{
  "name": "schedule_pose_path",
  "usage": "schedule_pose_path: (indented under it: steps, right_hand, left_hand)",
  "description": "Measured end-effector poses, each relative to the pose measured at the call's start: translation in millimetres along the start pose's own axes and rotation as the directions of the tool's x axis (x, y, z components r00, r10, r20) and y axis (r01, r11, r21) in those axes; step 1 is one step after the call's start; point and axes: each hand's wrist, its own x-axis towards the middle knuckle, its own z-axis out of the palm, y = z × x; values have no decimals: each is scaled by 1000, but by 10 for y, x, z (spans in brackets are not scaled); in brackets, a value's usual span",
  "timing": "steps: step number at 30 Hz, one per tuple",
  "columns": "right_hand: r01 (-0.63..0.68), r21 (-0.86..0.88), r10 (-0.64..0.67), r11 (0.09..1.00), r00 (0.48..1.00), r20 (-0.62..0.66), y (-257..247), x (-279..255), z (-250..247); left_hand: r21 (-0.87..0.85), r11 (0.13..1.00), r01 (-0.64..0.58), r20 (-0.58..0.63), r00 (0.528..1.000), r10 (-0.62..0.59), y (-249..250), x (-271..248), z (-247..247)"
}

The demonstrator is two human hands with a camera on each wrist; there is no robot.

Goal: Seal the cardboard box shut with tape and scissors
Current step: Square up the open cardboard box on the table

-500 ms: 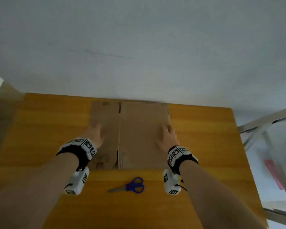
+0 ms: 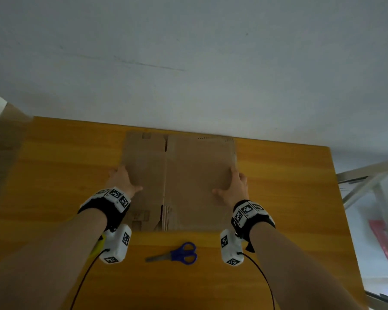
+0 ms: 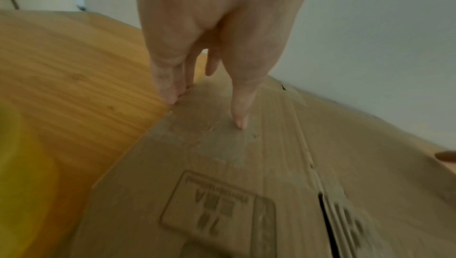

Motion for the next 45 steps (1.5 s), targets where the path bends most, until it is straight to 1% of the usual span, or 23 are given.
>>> schedule_pose_path:
  steps: [3, 5, 7, 11, 16, 21, 23, 26, 30, 33, 40, 45]
  right_hand:
    - [-5, 7, 5, 1000, 1000, -19, -64, -10, -92]
    - [-12, 30, 13, 999, 999, -33, -108, -29, -166]
    - [-11, 62, 14, 998, 999, -52, -144, -49, -239]
    - [11, 133, 3, 991, 995, -103, -200, -123, -381]
    - [44, 221, -5, 974, 985, -173, -236, -260, -588]
    - [127, 384, -18, 914, 961, -276, -293, -430, -764]
    - [160, 406, -34, 900, 953, -302, -331, -486, -809]
    - [185, 446, -50, 876, 954, -296, -387, -572, -865]
    - [229, 442, -91, 867, 946, -312, -442, -694, -887]
    - [259, 436, -128, 862, 943, -306, -477, -739, -884]
    - [284, 461, -176, 841, 949, -263, -533, -780, -803]
    - [303, 473, -207, 827, 947, -244, -563, -817, -757]
  left_hand:
    - [10, 998, 57, 28, 998, -58, -18, 60, -103]
    - [1, 998, 62, 33, 998, -62, -50, 89, -162]
    - [-32, 999, 42, 19, 999, -41, -75, 90, -236]
    - [-114, 993, -14, -18, 1000, 12, -86, 36, -429]
    - [-272, 952, -138, -150, 984, 100, 0, -138, -676]
    - [-273, 930, -246, -249, 952, 178, 47, -295, -919]
    - [-293, 914, -280, -280, 939, 198, 57, -362, -1006]
    - [-308, 900, -308, -321, 924, 207, 78, -462, -1123]
    - [-265, 895, -360, -349, 901, 259, 76, -573, -1236]
    - [-268, 885, -382, -340, 897, 284, 57, -633, -1283]
    - [-431, 807, -405, -270, 911, 313, -47, -687, -1278]
    - [-633, 687, -357, -175, 930, 322, -52, -752, -1253]
